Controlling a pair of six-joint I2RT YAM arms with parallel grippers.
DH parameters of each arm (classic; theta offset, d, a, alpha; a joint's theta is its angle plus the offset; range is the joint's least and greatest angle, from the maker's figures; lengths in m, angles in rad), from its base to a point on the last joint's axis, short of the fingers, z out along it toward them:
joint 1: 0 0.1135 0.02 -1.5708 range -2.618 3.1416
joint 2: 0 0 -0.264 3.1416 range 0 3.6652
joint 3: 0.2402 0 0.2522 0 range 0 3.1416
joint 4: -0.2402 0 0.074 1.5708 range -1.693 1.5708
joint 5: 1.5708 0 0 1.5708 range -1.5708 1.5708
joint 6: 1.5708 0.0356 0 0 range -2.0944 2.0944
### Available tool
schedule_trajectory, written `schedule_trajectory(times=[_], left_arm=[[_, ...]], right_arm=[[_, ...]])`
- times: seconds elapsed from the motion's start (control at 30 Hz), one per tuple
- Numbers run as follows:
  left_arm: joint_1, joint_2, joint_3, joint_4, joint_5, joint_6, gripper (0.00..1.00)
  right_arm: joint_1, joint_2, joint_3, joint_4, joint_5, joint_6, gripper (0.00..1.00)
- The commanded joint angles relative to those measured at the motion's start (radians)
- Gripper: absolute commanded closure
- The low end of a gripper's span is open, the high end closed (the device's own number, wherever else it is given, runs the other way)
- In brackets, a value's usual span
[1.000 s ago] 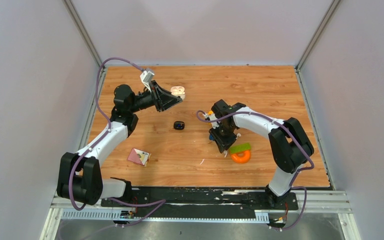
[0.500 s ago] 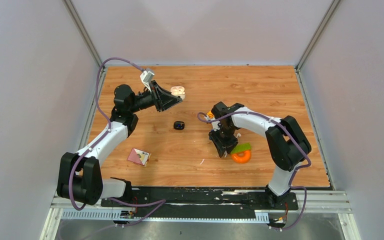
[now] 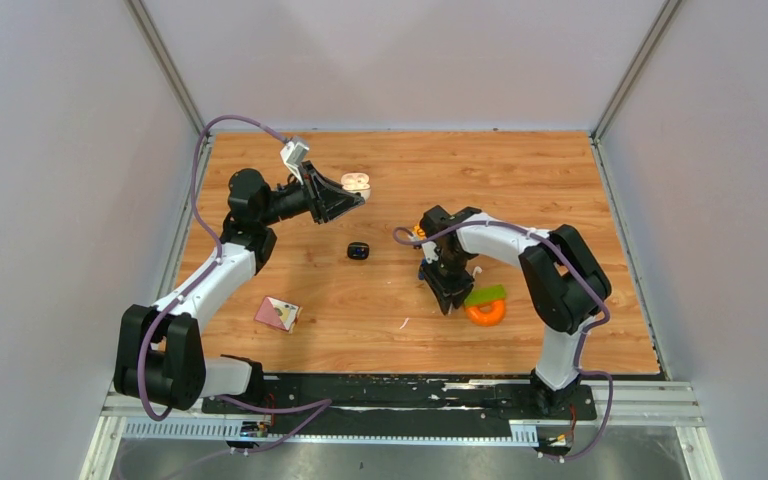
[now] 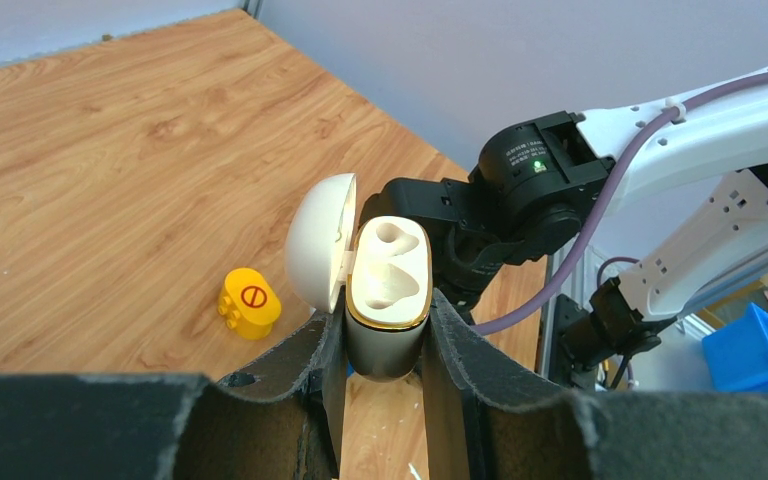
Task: Insert the wireless bluetooth earbuds into the charging case
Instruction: Pick up the left earbud from the center of the board.
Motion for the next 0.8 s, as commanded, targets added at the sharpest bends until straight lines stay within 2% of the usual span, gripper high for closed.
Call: schedule_trajectory(times=[0.0, 0.17, 0.37, 0.5, 0.63, 0.77], left_arm=[[-0.001, -0.001, 0.030, 0.013, -0.010, 0.020, 1.00], [-0.001, 0.003, 0.032, 0.013, -0.014, 0.019, 1.00], [-0.001, 0.005, 0.033, 0.016, -0.017, 0.014, 1.00], [-0.001, 0.006, 0.033, 0.016, -0.019, 0.013, 1.00], [-0.001, 0.006, 0.033, 0.014, -0.019, 0.012, 1.00], [-0.001, 0.005, 0.037, 0.011, -0.017, 0.011, 1.00]], right_arm=[[-0.006, 0.016, 0.066, 0.058, 0.031, -0.004, 0.68], [-0.003, 0.017, 0.074, 0.100, -0.003, -0.063, 0.76], [0.000, -0.015, 0.019, 0.116, -0.007, -0.112, 0.76], [0.001, -0.053, -0.008, 0.139, -0.019, -0.160, 0.67], [0.002, -0.082, 0.000, 0.157, -0.084, -0.339, 0.53], [0.001, -0.102, 0.038, 0.141, -0.103, -0.499, 0.49]])
